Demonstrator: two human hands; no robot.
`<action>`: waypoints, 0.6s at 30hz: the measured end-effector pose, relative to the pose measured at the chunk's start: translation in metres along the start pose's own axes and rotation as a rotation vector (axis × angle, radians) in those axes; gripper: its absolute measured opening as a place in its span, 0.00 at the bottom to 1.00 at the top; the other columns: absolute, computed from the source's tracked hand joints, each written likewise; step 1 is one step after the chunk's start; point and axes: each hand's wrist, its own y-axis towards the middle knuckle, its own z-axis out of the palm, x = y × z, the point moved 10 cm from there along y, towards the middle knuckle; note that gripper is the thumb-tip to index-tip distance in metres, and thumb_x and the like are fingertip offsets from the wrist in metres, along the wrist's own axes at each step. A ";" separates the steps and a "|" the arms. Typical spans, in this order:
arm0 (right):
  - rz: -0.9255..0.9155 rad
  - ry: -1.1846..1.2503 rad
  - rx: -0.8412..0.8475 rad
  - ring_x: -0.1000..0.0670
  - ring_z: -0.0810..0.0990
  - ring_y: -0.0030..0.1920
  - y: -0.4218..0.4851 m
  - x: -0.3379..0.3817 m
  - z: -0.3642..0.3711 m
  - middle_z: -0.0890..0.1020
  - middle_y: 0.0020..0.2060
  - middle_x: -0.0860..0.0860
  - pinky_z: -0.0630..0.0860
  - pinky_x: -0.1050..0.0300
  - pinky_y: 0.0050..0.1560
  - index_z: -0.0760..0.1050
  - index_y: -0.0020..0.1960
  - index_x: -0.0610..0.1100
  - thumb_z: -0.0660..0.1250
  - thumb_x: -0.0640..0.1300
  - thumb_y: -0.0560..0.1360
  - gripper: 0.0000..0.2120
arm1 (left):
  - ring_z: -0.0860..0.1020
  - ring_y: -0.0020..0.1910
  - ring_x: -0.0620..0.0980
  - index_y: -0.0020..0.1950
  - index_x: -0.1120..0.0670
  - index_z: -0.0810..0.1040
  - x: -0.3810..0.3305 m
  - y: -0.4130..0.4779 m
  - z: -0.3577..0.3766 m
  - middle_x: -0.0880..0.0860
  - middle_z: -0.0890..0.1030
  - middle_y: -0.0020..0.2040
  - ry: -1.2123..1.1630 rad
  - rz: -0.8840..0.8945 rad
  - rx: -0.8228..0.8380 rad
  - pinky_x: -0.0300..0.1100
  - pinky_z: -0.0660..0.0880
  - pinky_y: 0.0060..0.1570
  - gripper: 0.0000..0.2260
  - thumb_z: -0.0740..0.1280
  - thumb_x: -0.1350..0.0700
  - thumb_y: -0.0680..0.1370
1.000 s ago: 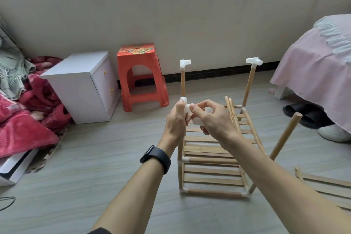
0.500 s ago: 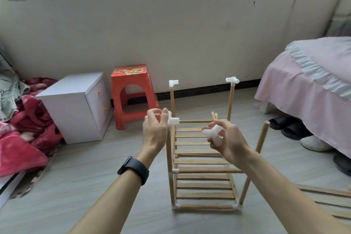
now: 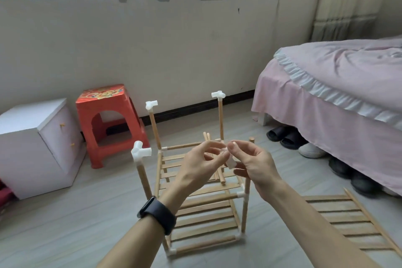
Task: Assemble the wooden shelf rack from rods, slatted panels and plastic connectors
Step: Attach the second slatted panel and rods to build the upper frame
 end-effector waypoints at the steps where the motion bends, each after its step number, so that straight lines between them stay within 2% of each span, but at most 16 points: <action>1: -0.029 -0.031 -0.050 0.49 0.87 0.47 0.000 0.003 -0.010 0.88 0.49 0.49 0.80 0.63 0.38 0.81 0.57 0.48 0.76 0.56 0.71 0.19 | 0.81 0.48 0.35 0.56 0.41 0.79 0.001 0.002 0.006 0.44 0.83 0.51 -0.016 -0.010 0.010 0.33 0.79 0.45 0.10 0.70 0.41 0.77; 4: -0.038 0.001 -0.111 0.47 0.87 0.46 0.002 0.006 -0.032 0.87 0.48 0.47 0.80 0.61 0.39 0.79 0.56 0.46 0.78 0.55 0.69 0.21 | 0.80 0.47 0.36 0.53 0.42 0.79 0.004 0.010 0.025 0.45 0.83 0.50 -0.084 -0.064 0.068 0.29 0.76 0.41 0.07 0.68 0.42 0.78; 7: -0.007 -0.024 -0.102 0.44 0.86 0.51 0.004 0.002 -0.043 0.86 0.52 0.46 0.81 0.57 0.44 0.82 0.56 0.48 0.75 0.52 0.74 0.14 | 0.82 0.44 0.41 0.53 0.47 0.80 0.012 0.016 0.043 0.49 0.84 0.49 -0.148 -0.162 0.145 0.28 0.75 0.38 0.08 0.68 0.44 0.79; 10: -0.003 -0.026 -0.051 0.44 0.85 0.54 0.008 -0.001 -0.047 0.87 0.51 0.46 0.82 0.52 0.54 0.85 0.55 0.46 0.71 0.50 0.78 0.10 | 0.83 0.42 0.43 0.58 0.50 0.79 0.018 0.019 0.056 0.49 0.84 0.49 -0.190 -0.207 0.168 0.33 0.79 0.41 0.12 0.68 0.44 0.79; 13: -0.066 -0.066 -0.051 0.50 0.85 0.56 0.010 0.005 -0.053 0.87 0.53 0.52 0.80 0.54 0.58 0.85 0.55 0.46 0.72 0.46 0.78 0.08 | 0.84 0.44 0.46 0.62 0.49 0.77 0.022 0.022 0.064 0.50 0.86 0.48 -0.291 -0.257 0.168 0.42 0.81 0.48 0.15 0.70 0.44 0.79; 15: -0.111 -0.079 -0.105 0.50 0.86 0.54 0.012 0.009 -0.060 0.87 0.52 0.50 0.82 0.55 0.56 0.84 0.56 0.45 0.73 0.47 0.77 0.10 | 0.85 0.43 0.47 0.60 0.50 0.77 0.022 0.027 0.064 0.51 0.86 0.45 -0.312 -0.261 0.138 0.47 0.81 0.50 0.16 0.70 0.43 0.78; 18: -0.172 -0.145 -0.174 0.50 0.87 0.46 0.015 0.017 -0.068 0.87 0.46 0.49 0.83 0.59 0.48 0.83 0.55 0.44 0.73 0.54 0.76 0.15 | 0.82 0.40 0.46 0.58 0.51 0.78 0.018 0.035 0.063 0.52 0.85 0.46 -0.274 -0.263 0.128 0.44 0.80 0.47 0.18 0.70 0.39 0.76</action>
